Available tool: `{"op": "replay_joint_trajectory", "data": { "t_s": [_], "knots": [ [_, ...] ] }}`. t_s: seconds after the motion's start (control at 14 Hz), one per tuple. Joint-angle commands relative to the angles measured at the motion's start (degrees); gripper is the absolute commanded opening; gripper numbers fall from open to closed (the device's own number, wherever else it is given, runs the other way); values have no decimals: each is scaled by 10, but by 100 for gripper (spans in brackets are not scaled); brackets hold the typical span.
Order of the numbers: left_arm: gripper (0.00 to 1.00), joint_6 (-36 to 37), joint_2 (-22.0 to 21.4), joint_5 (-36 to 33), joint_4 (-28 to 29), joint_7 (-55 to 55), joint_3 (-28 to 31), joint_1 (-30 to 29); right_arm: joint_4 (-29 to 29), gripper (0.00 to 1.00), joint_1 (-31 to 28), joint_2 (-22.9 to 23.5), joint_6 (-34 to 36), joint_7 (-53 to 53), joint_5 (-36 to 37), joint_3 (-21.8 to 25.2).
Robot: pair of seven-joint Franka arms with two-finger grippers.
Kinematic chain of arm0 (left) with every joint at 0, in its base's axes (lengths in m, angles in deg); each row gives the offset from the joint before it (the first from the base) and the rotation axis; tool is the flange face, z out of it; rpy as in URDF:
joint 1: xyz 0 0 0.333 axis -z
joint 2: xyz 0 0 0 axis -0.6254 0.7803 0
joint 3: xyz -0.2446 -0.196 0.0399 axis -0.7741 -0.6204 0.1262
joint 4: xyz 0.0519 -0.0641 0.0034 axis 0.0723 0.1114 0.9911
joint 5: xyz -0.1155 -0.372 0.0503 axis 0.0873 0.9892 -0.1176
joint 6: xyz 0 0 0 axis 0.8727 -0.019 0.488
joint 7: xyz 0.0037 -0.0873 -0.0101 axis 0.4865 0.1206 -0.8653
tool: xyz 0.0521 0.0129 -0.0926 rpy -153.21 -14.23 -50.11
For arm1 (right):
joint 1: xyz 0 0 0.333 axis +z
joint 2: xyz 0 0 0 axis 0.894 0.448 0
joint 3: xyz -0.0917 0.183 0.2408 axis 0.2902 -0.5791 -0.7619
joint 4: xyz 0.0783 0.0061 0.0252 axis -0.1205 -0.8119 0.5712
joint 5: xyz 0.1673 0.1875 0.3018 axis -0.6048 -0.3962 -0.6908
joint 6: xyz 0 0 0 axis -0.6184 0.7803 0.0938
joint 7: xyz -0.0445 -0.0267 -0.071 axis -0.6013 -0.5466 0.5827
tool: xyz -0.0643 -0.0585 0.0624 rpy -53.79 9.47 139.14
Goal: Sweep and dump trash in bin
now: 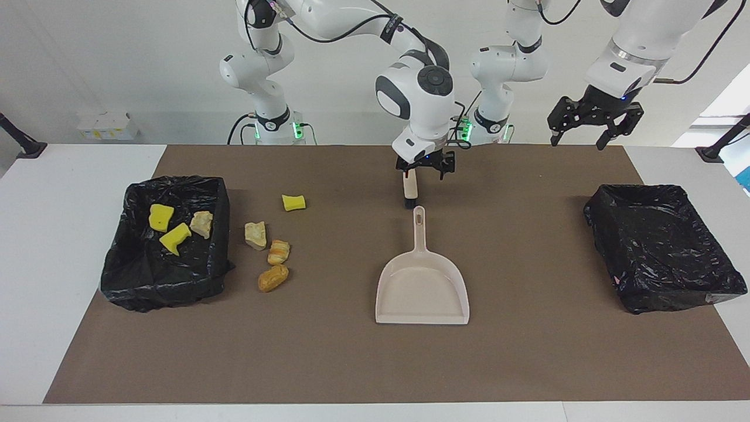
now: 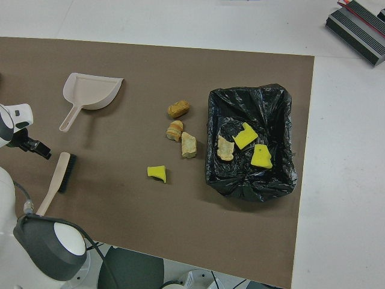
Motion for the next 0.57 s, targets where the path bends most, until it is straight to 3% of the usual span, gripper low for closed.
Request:
{"op": "replay_joint_trajectory", "data": {
  "t_s": [0.0, 0.07, 0.29, 0.5],
  "knots": [
    [100, -64, -3, -4, 49, -35, 6, 61, -150, 100, 18, -83, -84, 12, -10, 3],
    [100, -91, -2, -4, 60, -59, 6, 76, -171, 99, 28, -95, -90, 22, -10, 3],
    [100, -132, 1, -3, 94, -110, 6, 121, -188, 84, 53, -93, -93, 72, -9, 2],
    [100, -182, 53, -3, 97, -171, 6, 167, -204, 74, 66, -92, -96, 87, -17, 1]
  ]
}}
